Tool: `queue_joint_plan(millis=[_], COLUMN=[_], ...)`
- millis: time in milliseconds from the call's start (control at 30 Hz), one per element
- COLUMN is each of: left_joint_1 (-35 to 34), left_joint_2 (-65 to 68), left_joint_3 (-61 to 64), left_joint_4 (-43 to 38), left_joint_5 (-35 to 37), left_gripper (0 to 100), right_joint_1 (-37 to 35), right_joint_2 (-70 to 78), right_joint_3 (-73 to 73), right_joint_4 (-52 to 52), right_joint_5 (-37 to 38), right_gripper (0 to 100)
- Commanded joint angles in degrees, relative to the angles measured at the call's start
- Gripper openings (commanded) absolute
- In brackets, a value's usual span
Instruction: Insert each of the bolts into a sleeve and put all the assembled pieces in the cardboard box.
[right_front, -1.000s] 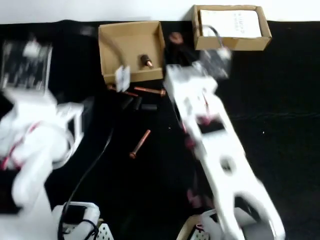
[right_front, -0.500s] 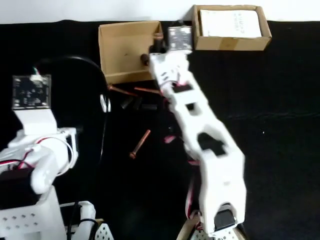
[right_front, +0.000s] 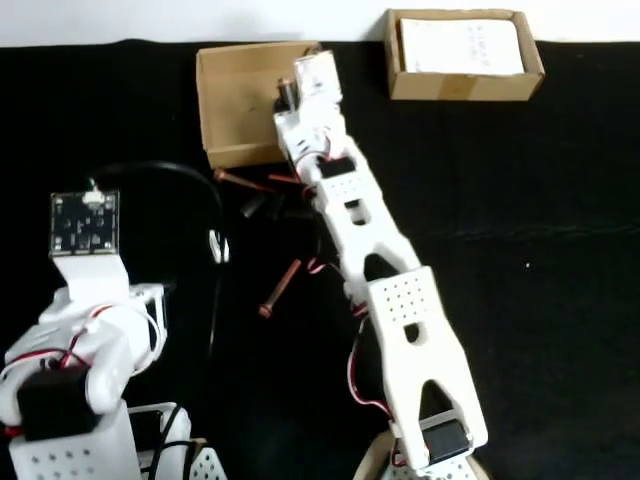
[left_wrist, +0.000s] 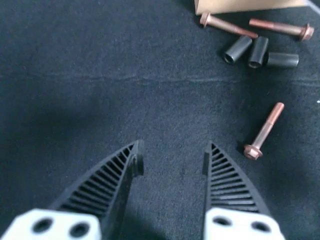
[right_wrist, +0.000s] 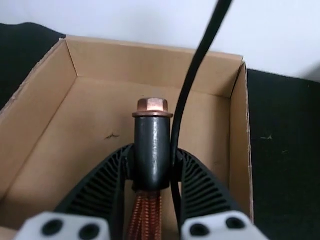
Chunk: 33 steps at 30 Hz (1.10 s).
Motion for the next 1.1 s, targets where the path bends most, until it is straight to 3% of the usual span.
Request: queue_joint_plan(millis=[0,100,333,533,633,833,967,1067], left_joint_1=[-0.4,-0.4,-0.4,-0.4,-0.57,-7.16,-9.89,-12.79], left_joint_2=[-0.13,0.66,1.27,1.27,1.36,2.95,11.65,19.12], left_joint_3=[-0.04,-0.22,-0.22,-0.22,-0.22,-0.31,-1.63,-7.16], left_joint_4=[-1.14,-1.41,-1.49,-1.41,-1.14,-1.41,-1.14,-0.97], left_joint_5=[-0.35,-0.35,-0.35,-0.35,-0.35,-0.35,-0.35,-0.35], left_gripper=[20,20,20,20,20,20,20,20], right_joint_1=[-1.01,-1.45,-2.33,-2.07,-1.98,-1.98,-1.54,-1.71], right_joint_2=[0.48,1.98,2.33,2.15,2.15,2.15,-2.59,-7.25], right_joint_3=[-9.71,-12.53,-13.93,-16.48,-24.31,-44.97,-45.05,-44.97], right_joint_4=[2.59,4.7,8.22,9.45,18.07,43.91,58.68,68.09], right_joint_5=[0.62,0.62,0.53,0.62,0.62,0.62,0.53,0.7], right_gripper=[1.3,3.3,21.1,21.7,21.7,21.6,21.3,15.0])
